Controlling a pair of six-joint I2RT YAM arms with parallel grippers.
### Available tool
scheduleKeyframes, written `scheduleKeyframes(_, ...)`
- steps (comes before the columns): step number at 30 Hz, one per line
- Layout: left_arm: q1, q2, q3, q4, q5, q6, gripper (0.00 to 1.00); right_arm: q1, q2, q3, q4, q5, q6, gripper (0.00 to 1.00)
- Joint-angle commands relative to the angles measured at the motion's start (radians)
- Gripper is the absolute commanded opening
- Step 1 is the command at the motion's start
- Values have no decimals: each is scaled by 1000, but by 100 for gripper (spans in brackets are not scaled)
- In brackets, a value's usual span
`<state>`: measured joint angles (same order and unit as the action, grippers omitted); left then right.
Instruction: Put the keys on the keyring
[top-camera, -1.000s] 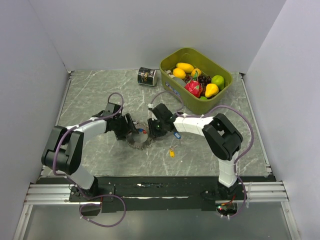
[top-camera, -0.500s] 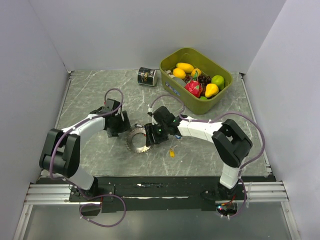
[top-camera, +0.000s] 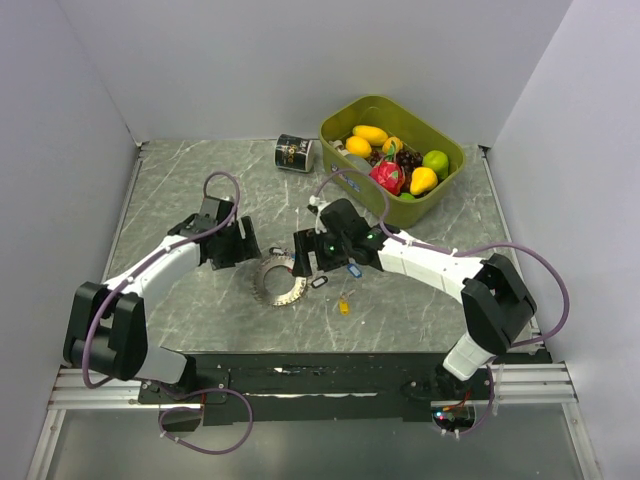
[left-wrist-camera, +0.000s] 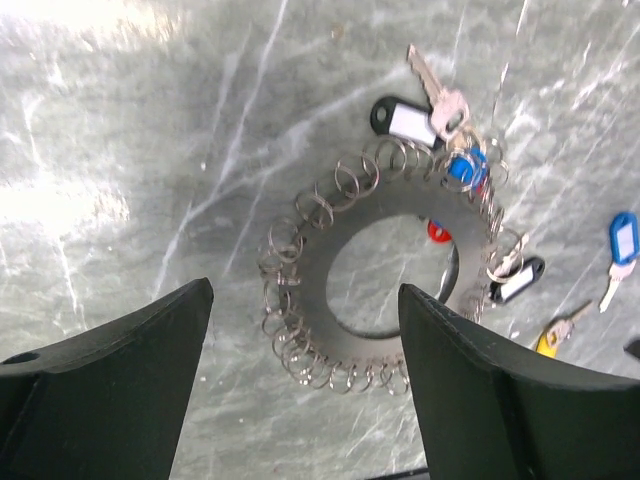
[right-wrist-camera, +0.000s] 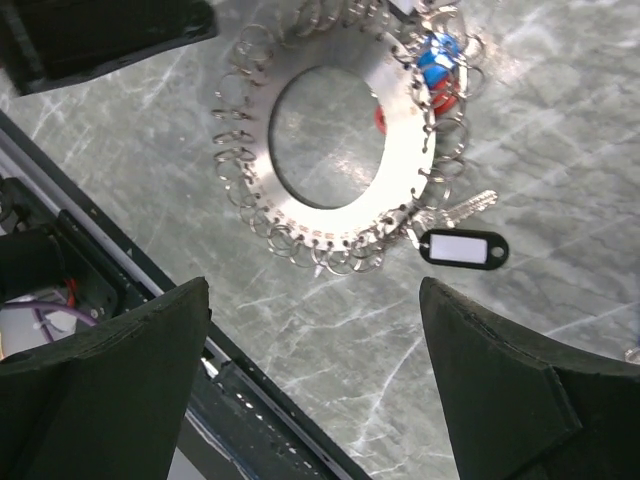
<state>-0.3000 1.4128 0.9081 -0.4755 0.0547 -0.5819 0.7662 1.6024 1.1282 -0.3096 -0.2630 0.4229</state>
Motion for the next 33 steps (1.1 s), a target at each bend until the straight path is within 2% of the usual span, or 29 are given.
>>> scheduleKeyframes(1, -7, -51, -34, 17, 53, 22, 81, -13, -32, -28, 10, -1, 4, 91)
scheduleKeyframes(11, -44, -81, -72, 21, 92, 25, 80, 16, 7, 27, -43, 19, -47, 89)
scheduleKeyframes(15, -48, -81, -89, 12, 100, -18, 79, 18, 39, 35, -34, 18, -30, 88)
scheduleKeyframes(22, -62, 6, -118, 12, 79, -56, 74, 16, 74, 54, -36, 22, -21, 87)
scheduleKeyframes(33, -218, 259, 87, -164, -229, -67, 76, 8, 128, 119, -109, 84, -35, 88)
